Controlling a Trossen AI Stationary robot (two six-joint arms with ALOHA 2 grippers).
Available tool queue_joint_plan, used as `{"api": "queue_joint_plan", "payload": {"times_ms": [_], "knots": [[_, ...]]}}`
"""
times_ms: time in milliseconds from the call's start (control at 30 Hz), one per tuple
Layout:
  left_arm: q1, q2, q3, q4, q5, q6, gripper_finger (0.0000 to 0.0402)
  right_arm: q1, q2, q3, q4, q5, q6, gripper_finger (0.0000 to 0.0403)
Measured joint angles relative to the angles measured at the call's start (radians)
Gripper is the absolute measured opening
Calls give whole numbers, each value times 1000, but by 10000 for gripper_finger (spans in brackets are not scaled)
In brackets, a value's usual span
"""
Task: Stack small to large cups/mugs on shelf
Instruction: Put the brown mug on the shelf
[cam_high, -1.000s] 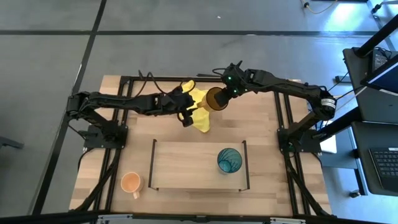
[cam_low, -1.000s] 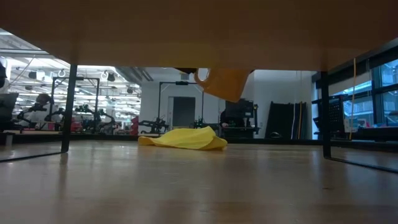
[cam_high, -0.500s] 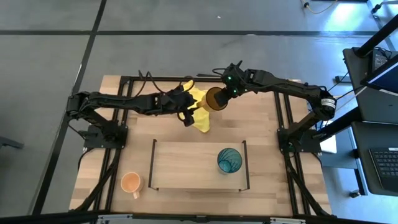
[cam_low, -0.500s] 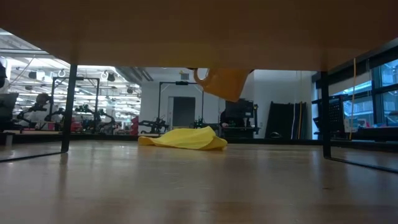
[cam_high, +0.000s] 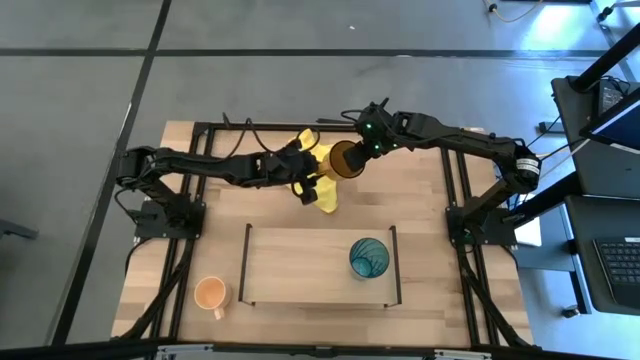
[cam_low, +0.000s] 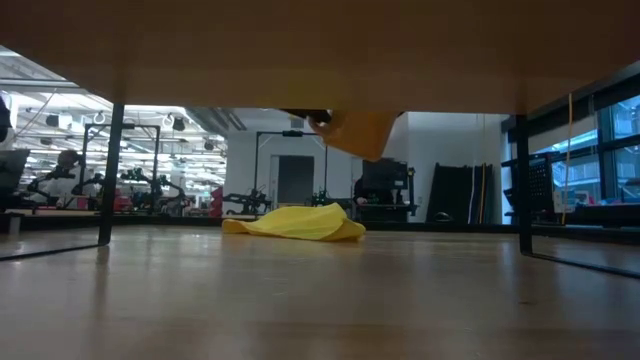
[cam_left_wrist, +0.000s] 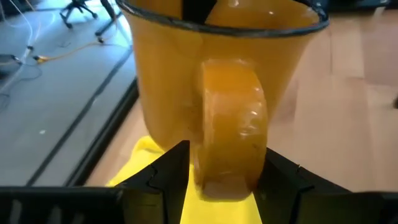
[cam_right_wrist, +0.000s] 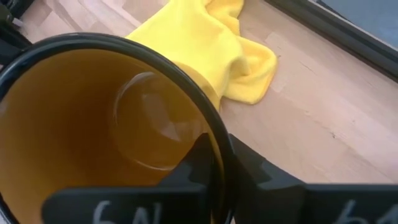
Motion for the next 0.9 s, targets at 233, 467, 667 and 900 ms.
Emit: {"api": "queue_joint_plan", "payload": {"times_ms": [233, 467, 667, 900], "knots": [[0, 0, 0, 2, -13, 26, 150, 0, 0, 0, -1, 0, 0, 36], [-1, 0, 0, 3, -64, 22, 149, -1, 0, 0, 4, 2, 0, 25], [-12, 0, 0, 2, -65, 14, 139, -1, 0, 0, -3, 2, -1, 36], [-27, 0, -1, 2, -75, 23, 87, -1, 0, 0, -4, 0, -3, 28]]}}
